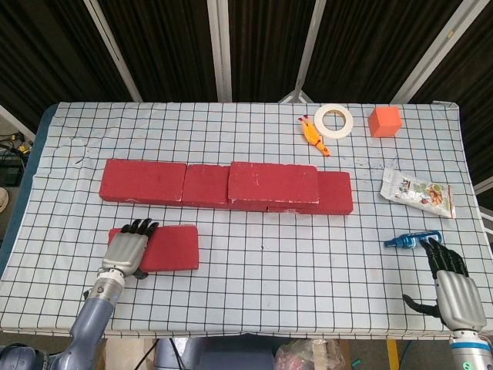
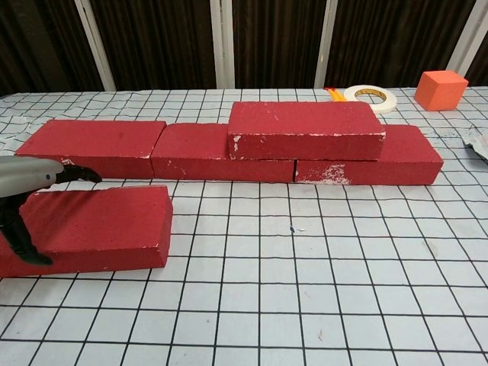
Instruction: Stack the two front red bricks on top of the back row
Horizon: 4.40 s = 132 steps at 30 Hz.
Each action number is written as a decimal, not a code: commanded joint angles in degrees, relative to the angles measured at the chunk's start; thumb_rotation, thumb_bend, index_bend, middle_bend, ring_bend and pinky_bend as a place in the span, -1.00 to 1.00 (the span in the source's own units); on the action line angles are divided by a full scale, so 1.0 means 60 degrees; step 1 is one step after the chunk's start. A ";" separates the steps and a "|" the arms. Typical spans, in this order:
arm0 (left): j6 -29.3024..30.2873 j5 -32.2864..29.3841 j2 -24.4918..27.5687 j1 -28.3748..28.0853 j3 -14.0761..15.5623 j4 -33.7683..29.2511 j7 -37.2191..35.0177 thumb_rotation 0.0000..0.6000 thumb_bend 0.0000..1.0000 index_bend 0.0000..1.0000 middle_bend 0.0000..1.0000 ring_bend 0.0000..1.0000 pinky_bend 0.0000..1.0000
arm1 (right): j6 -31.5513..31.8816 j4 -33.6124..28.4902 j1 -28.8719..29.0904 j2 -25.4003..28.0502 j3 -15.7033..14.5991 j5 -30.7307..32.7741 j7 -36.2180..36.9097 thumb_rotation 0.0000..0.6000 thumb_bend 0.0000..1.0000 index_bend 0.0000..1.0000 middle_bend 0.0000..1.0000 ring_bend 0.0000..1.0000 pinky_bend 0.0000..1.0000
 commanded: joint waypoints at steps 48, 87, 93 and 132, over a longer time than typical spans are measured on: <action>-0.0103 -0.2112 0.2313 -0.2012 -0.0609 -0.2363 0.0978 1.00 -1.00 -0.82 -0.32 -0.55 -0.49 | -0.0060 -0.0055 -0.0064 -0.0052 0.0221 0.0426 -0.0289 1.00 -0.63 -0.91 -1.00 -1.00 -1.00; -0.3770 -0.4988 0.2979 -0.5589 -0.1117 0.2400 0.1047 1.00 -1.00 -0.80 -0.38 -0.55 -0.58 | 0.0115 0.0076 0.0341 -0.0787 0.1008 0.2738 -0.1853 1.00 -0.63 -0.91 -1.00 -1.00 -1.00; -0.4204 -0.5092 0.2780 -0.5818 -0.0798 0.3032 0.0796 1.00 -1.00 -0.80 -0.42 -0.55 -0.61 | 0.0227 0.0074 0.0373 -0.0882 0.1079 0.2991 -0.2048 1.00 -0.63 -0.91 -1.00 -1.00 -1.00; -0.4848 -0.5093 0.0797 -0.6883 0.0244 0.5328 -0.0311 1.00 -1.00 -0.80 -0.50 -0.61 -0.71 | 0.0241 0.0263 0.0546 -0.0970 0.1226 0.3561 -0.2166 1.00 -0.63 -0.91 -1.00 -1.00 -1.00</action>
